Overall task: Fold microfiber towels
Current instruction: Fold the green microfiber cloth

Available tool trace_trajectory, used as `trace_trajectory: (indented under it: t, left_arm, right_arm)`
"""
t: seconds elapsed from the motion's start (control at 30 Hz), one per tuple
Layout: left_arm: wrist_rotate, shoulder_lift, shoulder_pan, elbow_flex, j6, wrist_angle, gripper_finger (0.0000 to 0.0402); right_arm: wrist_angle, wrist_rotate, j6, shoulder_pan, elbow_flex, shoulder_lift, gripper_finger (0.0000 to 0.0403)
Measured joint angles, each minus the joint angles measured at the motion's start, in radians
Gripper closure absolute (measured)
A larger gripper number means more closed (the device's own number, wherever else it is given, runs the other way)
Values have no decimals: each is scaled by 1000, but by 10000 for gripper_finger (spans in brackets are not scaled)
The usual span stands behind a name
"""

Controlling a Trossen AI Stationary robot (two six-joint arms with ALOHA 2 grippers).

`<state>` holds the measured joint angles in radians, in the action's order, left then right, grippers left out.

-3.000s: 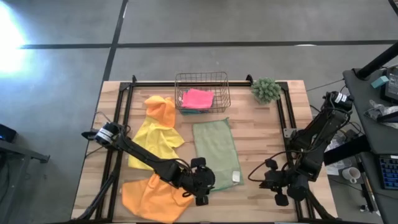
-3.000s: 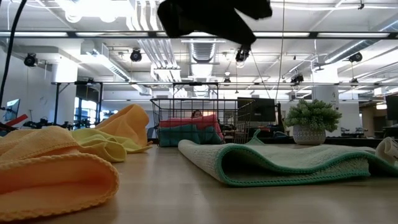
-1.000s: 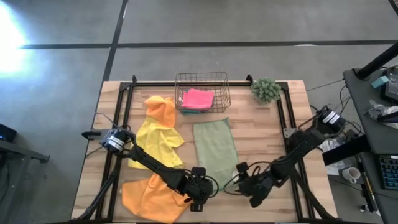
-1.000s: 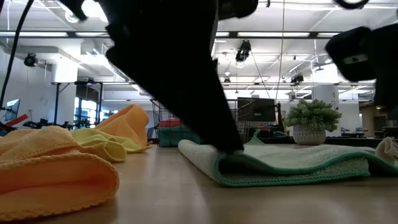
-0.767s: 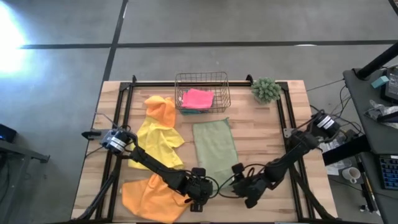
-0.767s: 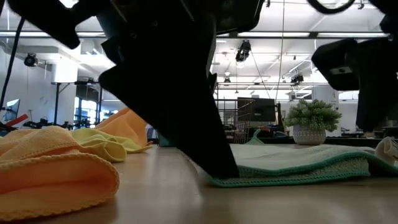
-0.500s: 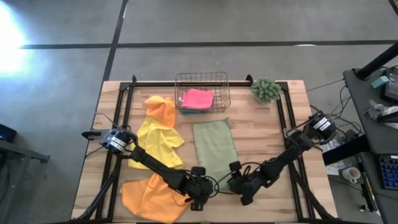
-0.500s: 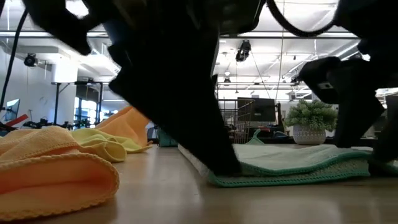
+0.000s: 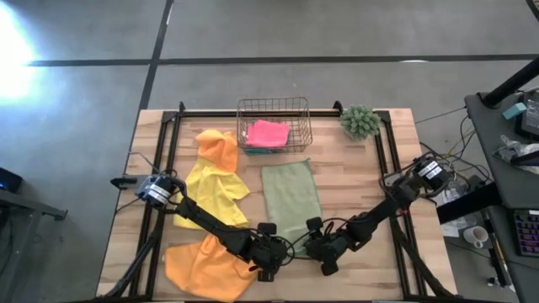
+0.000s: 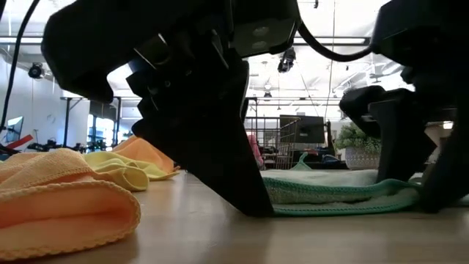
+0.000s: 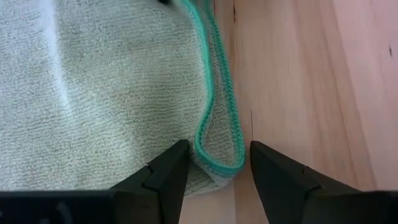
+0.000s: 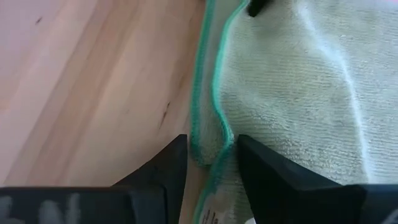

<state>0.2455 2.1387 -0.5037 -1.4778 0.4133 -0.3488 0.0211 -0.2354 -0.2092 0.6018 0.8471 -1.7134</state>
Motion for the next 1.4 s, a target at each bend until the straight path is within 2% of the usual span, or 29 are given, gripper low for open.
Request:
trace_trajectory:
  t: [0.1, 0.23, 0.4, 0.63, 0.8, 1.0, 1.17, 1.4]
  left_arm:
    - [1, 0, 0, 5, 0, 14, 242]
    - [3, 0, 0, 10, 0, 24, 245]
    - [13, 0, 1, 16, 0, 25, 283]
    - [4, -7, 3, 6, 1, 17, 358]
    - [-22, -27, 0, -19, 4, 17, 388]
    - [-52, -42, -5, -34, 77, 23, 399]
    - [-91, -47, -26, -90, 79, 11, 400]
    - [-103, -47, -68, -157, 79, -125, 400]
  right_arm:
    - [1, -12, 0, -14, 0, 0, 283]
    - [-5, -23, -1, -38, 0, 0, 326]
    - [-9, -13, -26, -57, 0, 1, 386]
    - [-90, 82, -60, -52, 56, 3, 390]
    - [-210, 124, -74, -43, 134, 7, 390]
    - [-265, 142, -88, 1, 190, 8, 391]
    - [-309, 143, -145, 30, 258, 10, 391]
    - [-416, 139, -273, 56, 352, 10, 391]
